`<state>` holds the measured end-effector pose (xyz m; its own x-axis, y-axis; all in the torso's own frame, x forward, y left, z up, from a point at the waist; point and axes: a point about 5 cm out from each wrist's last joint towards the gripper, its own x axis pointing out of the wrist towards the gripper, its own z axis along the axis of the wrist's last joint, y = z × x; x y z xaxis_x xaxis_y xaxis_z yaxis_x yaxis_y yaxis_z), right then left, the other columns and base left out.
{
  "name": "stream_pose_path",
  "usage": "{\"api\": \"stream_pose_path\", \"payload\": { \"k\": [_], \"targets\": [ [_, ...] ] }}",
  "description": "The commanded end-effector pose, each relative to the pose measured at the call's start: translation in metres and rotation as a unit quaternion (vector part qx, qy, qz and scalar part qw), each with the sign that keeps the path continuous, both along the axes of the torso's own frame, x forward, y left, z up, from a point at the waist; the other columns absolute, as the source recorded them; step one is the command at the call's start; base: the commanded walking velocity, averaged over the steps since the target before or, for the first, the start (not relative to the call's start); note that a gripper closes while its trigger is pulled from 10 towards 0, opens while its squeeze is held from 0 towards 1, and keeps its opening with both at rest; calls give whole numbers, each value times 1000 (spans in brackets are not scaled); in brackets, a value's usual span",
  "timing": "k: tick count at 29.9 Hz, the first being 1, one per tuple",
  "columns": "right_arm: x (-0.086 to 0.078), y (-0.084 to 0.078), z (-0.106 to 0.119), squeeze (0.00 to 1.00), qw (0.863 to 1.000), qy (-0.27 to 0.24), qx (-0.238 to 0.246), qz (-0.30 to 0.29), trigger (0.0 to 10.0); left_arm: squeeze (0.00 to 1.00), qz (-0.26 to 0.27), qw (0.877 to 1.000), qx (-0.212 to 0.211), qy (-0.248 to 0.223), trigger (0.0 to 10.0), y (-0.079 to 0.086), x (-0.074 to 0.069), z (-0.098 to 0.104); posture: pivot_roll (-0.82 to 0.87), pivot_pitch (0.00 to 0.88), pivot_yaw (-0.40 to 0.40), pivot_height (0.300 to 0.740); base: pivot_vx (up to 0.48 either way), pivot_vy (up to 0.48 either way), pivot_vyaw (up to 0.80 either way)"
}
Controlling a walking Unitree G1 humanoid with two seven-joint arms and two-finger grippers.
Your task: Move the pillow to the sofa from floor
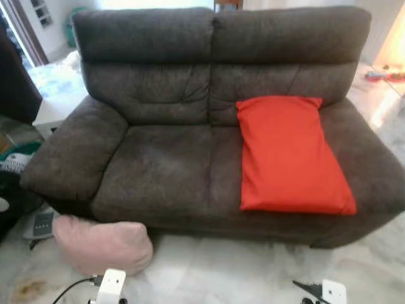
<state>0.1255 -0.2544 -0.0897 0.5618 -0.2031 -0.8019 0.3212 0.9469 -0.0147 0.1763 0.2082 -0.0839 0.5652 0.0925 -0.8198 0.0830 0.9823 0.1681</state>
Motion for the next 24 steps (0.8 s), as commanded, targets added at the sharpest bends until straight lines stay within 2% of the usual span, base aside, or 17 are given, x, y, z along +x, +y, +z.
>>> {"api": "stream_pose_path", "payload": {
  "k": [1, 24],
  "targets": [
    [-1, 2, -1, 0, 1000, 4, 3, -1, 10000, 0, -3, 1000, 7, 4, 10000, 4, -1, 0, 40, 0, 35, 740, 0, 480, 0],
    [0, 3, -1, 0, 1000, 0, 7, 6, 10000, 0, -2, 1000, 5, 3, 10000, 4, 0, 1, 45, 0, 32, 740, 0, 480, 0]
  ]
}}
